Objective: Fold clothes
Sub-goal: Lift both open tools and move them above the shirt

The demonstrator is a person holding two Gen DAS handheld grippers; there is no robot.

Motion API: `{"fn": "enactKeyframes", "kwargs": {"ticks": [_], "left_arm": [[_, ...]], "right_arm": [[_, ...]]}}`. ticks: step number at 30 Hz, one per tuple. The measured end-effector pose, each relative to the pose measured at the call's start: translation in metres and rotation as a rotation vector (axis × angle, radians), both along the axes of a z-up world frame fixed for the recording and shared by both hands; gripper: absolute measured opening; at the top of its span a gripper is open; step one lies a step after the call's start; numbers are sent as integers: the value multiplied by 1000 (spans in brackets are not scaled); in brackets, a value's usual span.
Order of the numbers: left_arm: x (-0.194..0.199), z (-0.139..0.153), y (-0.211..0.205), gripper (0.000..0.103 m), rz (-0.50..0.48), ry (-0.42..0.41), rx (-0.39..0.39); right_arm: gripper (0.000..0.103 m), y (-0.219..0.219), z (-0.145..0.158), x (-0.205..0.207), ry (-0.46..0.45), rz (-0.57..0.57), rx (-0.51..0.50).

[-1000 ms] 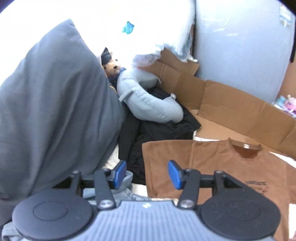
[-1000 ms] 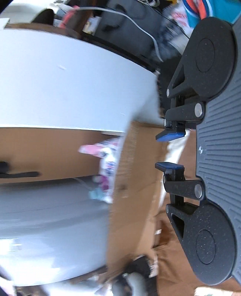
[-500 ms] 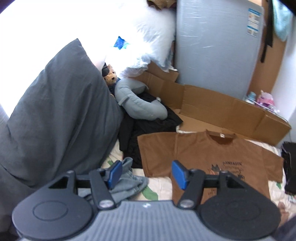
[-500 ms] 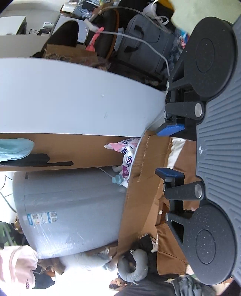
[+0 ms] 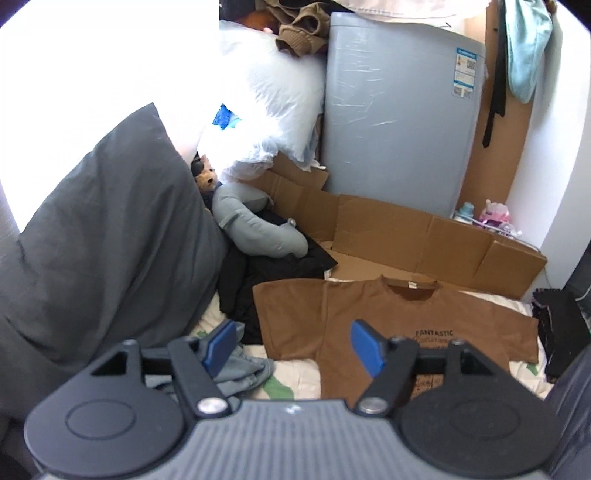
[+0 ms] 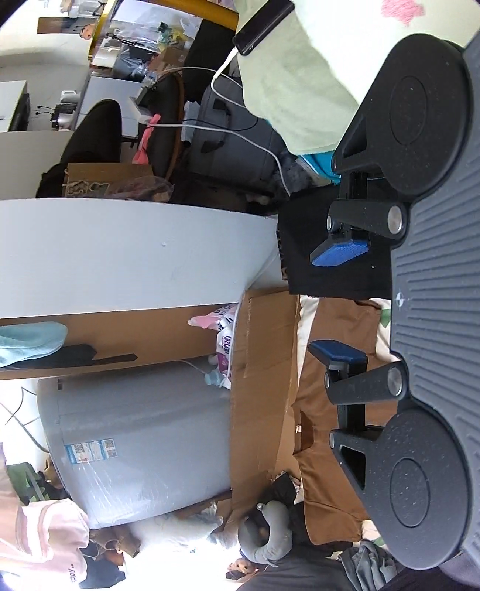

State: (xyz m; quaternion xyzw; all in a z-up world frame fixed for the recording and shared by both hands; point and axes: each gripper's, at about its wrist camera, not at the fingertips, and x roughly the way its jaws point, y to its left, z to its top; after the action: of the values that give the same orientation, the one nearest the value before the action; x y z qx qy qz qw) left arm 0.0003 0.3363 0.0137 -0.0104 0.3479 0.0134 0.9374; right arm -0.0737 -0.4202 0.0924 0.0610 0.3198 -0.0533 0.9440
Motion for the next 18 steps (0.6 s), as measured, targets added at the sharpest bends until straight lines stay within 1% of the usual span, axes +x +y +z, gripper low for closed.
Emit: {"fn": "enactKeyframes", "kwargs": {"ticks": [2, 4, 7, 9, 14, 16, 18], "left_arm": [[-9, -2, -4, 72, -11, 10, -1], [-17, -6, -5, 73, -6, 30, -12], [-27, -13, -5, 74, 13, 77, -31], [-32, -16, -4, 74, 37, 108, -27], [-30, -10, -3, 74, 115, 141, 32], [-25, -8, 0, 77, 150, 144, 9], [-19, -9, 0, 82, 182, 142, -7]], "right_arm": [[53, -2, -4, -9, -26, -6, 21], [56, -6, -12, -16, -59, -8, 66], [57, -9, -29, -24, -77, -22, 102], [58, -9, -42, -28, -69, -16, 100], [58, -7, -76, -38, -51, 19, 91], [58, -8, -89, -43, -50, 16, 100], [58, -10, -103, -47, -37, -11, 118]]}}
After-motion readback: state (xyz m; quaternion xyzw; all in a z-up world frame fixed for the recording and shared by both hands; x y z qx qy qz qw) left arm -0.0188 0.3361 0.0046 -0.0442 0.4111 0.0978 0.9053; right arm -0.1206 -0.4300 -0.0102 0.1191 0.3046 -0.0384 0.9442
